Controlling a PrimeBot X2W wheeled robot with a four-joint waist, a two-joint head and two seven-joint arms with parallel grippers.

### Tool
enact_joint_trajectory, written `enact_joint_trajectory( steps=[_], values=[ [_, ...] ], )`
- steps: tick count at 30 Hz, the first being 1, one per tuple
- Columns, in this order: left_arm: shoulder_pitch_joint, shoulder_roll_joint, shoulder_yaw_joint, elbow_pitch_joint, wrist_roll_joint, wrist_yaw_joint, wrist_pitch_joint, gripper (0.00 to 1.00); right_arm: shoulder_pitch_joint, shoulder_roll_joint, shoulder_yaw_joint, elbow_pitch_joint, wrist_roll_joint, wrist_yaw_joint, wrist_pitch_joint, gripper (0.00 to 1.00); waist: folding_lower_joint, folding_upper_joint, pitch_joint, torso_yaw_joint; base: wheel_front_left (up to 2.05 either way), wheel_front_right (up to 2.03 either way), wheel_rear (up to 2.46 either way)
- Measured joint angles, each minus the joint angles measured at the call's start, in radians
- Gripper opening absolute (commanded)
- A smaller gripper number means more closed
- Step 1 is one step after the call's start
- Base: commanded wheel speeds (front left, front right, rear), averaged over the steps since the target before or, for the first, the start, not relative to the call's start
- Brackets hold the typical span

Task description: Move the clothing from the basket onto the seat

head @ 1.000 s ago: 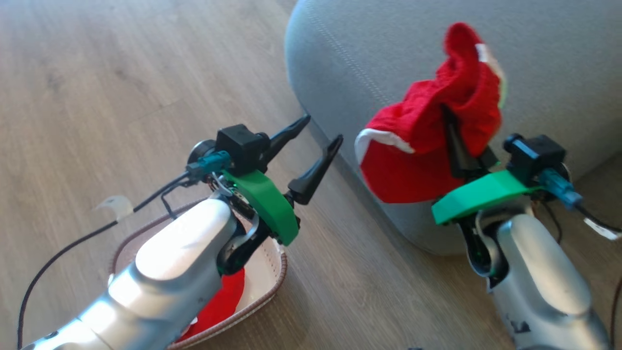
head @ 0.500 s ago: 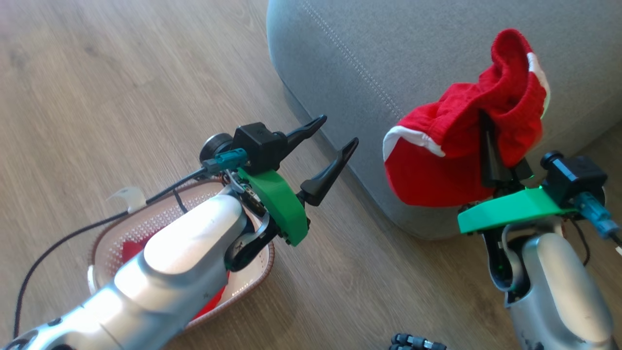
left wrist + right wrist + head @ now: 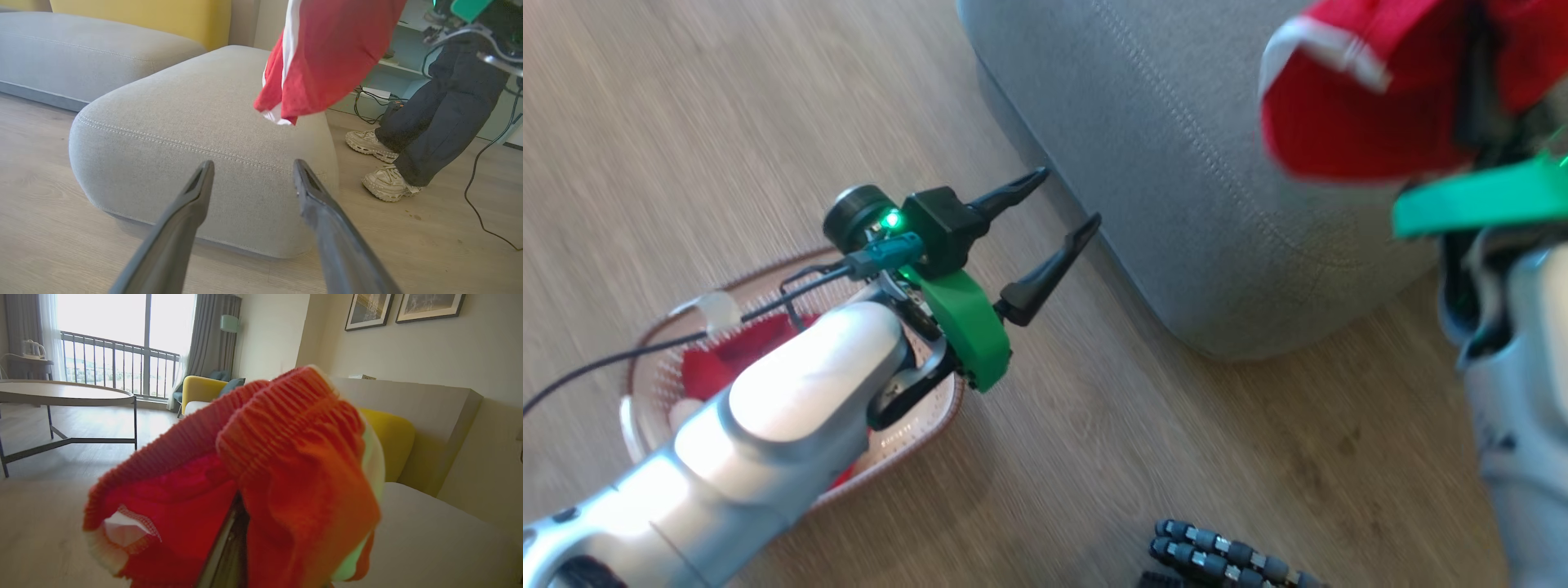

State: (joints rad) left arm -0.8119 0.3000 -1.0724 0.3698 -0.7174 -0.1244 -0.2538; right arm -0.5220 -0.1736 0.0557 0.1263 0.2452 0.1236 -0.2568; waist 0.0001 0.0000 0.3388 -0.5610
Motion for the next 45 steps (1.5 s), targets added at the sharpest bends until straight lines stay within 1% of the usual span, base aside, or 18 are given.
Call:
enact_joint_trajectory(
  steps=[6,9,12,14,17,19,20,24,26,27,28,31,34,38,43,45],
  values=[
    [-0.031,0.037,-0.012,-0.008,0.001,0.000,0.011,1.00,-0.164,-0.079,-0.015,0.033,-0.035,0.000,0.000,0.00,0.0001,0.0000,0.085,0.001,0.00,0.00,0.00],
    [-0.042,0.054,-0.015,-0.032,0.006,0.001,0.025,1.00,-0.250,-0.130,-0.019,0.054,-0.043,0.000,0.000,0.00,0.0001,0.0000,0.129,0.002,0.00,0.00,0.00],
    [-0.060,0.060,-0.018,-0.062,0.015,0.001,0.044,1.00,-0.329,-0.186,-0.048,0.094,-0.047,0.000,0.000,0.00,0.0002,0.0000,0.174,0.009,0.00,0.00,0.00],
    [-0.075,0.067,-0.017,-0.077,0.022,0.004,0.053,1.00,-0.366,-0.211,-0.070,0.124,-0.063,0.000,0.000,0.00,0.0002,0.0000,0.203,0.016,0.00,0.00,0.00],
    [-0.095,0.081,-0.017,-0.097,0.029,0.009,0.067,1.00,-0.407,-0.221,-0.117,0.193,-0.083,0.000,0.000,0.00,0.0002,0.0000,0.247,0.028,0.00,0.00,0.00],
    [-0.101,0.093,-0.017,-0.107,0.031,0.011,0.072,1.00,-0.437,-0.225,-0.159,0.255,-0.099,0.000,0.000,0.00,0.0002,0.0000,0.276,0.036,0.00,0.00,0.00],
    [-0.103,0.103,-0.017,-0.115,0.031,0.011,0.080,1.00,-0.475,-0.240,-0.214,0.326,-0.116,0.000,0.000,0.00,0.0002,0.0000,0.304,0.047,0.00,0.00,0.00],
    [-0.113,0.112,-0.017,-0.136,0.031,0.014,0.093,1.00,-0.568,-0.254,-0.336,0.453,-0.154,0.000,0.000,0.00,0.0001,0.0000,0.352,0.076,0.00,0.00,0.00],
    [-0.117,0.114,-0.018,-0.143,0.031,0.020,0.095,1.00,-0.612,-0.265,-0.399,0.508,-0.165,0.000,0.002,0.00,0.0003,0.0000,0.372,0.099,0.00,0.00,0.00],
    [-0.117,0.114,-0.018,-0.143,0.031,0.020,0.095,1.00,-0.612,-0.265,-0.399,0.508,-0.165,0.000,0.002,0.00,0.0003,0.0000,0.372,0.099,0.00,0.00,0.00],
    [-0.121,0.116,-0.018,-0.146,0.037,0.019,0.094,1.00,-0.644,-0.293,-0.454,0.551,-0.202,0.000,0.017,0.00,0.0001,0.0000,0.388,0.127,0.00,0.00,0.00],
    [-0.130,0.123,-0.018,-0.153,0.040,0.020,0.093,1.00,-0.686,-0.324,-0.554,0.597,-0.229,0.000,0.027,0.00,0.0000,0.0000,0.414,0.165,0.00,0.00,0.00],
    [-0.131,0.133,-0.018,-0.156,0.040,0.020,0.086,1.00,-0.725,-0.329,-0.608,0.624,-0.256,0.000,0.026,0.00,0.0000,0.0000,0.443,0.197,0.00,0.00,0.00],
    [-0.131,0.134,-0.019,-0.158,0.040,0.021,0.085,1.00,-0.774,-0.303,-0.673,0.651,-0.282,0.000,0.017,0.00,0.0001,0.0000,0.476,0.232,0.00,0.00,0.00],
    [-0.132,0.132,-0.021,-0.159,0.044,0.023,0.075,1.00,-0.786,-0.241,-0.760,0.709,-0.320,0.000,0.009,0.00,0.0001,0.0000,0.510,0.269,0.00,0.00,0.00],
    [-0.132,0.132,-0.022,-0.157,0.047,0.025,0.071,1.00,-0.785,-0.222,-0.780,0.745,-0.344,0.000,0.008,0.00,0.0001,0.0000,0.518,0.280,0.00,0.00,0.00]
  ],
)
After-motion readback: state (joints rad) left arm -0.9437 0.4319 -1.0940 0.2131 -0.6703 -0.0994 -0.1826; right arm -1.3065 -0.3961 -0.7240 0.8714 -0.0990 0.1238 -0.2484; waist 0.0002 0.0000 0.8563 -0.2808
